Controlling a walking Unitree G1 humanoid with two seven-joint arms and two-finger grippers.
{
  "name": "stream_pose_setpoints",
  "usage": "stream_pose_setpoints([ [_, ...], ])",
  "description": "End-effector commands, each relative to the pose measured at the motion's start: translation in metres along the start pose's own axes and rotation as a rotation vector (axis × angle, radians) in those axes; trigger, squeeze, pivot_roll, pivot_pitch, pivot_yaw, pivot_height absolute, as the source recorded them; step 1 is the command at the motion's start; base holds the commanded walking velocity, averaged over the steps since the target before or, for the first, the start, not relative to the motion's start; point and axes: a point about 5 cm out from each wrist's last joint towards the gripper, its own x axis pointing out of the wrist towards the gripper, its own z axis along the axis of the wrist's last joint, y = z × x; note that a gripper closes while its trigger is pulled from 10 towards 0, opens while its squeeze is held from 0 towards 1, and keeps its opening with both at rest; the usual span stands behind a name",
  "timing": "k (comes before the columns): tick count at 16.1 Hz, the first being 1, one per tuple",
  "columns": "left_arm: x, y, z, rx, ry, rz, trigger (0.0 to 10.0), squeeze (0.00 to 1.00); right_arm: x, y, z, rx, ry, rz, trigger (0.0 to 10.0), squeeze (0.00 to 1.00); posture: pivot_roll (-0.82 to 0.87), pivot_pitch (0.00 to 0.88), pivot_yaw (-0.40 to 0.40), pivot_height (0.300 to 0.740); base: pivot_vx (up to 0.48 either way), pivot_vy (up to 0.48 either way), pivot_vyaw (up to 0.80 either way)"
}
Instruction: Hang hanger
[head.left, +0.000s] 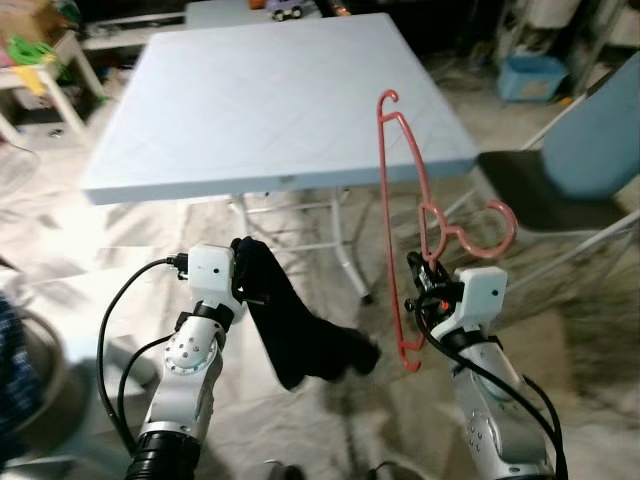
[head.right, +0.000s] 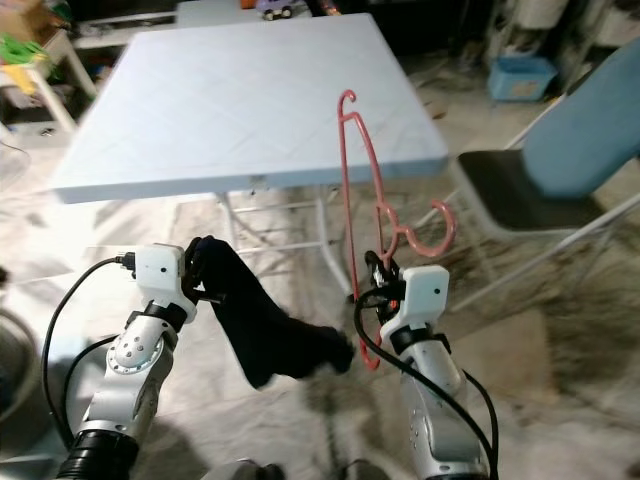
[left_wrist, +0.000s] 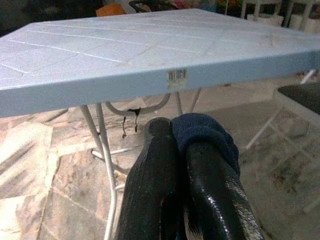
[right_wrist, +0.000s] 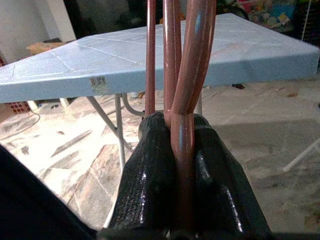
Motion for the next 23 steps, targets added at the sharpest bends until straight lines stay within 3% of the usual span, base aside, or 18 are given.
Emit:
stream_pose_setpoints([
  [1,0.003,-0.002,0.009,0.008,-0.04,-0.014,10.0,0.0,-0.001,-0.003,0.003,-0.005,-0.013,-0.014,10.0,0.0,-0.07,0.136,0.04,0.74,0.0,0.352,0.0],
  [7,0.001,-0.004,0.013,-0.011,-0.075,-0.055,10.0,0.0,-0.001,-0.007,0.005,-0.02,-0.024,-0.024,10.0,0.0,-0.07,0.114,0.042,0.74,0.047,0.0,0.0],
  [13,0.006,-0.014,0.032,-0.02,-0.155,-0.093,10.0,0.0,0.004,0.006,0.028,-0.107,-0.121,0.024,10.0,0.0,-0.07,0.122,0.039,0.74,0.359,0.0,0.0],
  [23,0.014,-0.018,0.054,-0.022,-0.219,-0.108,10.0,0.0,0.007,0.004,0.024,-0.104,-0.105,0.011,10.0,0.0,-0.07,0.106,0.039,0.74,0.377,0.0,0.0],
])
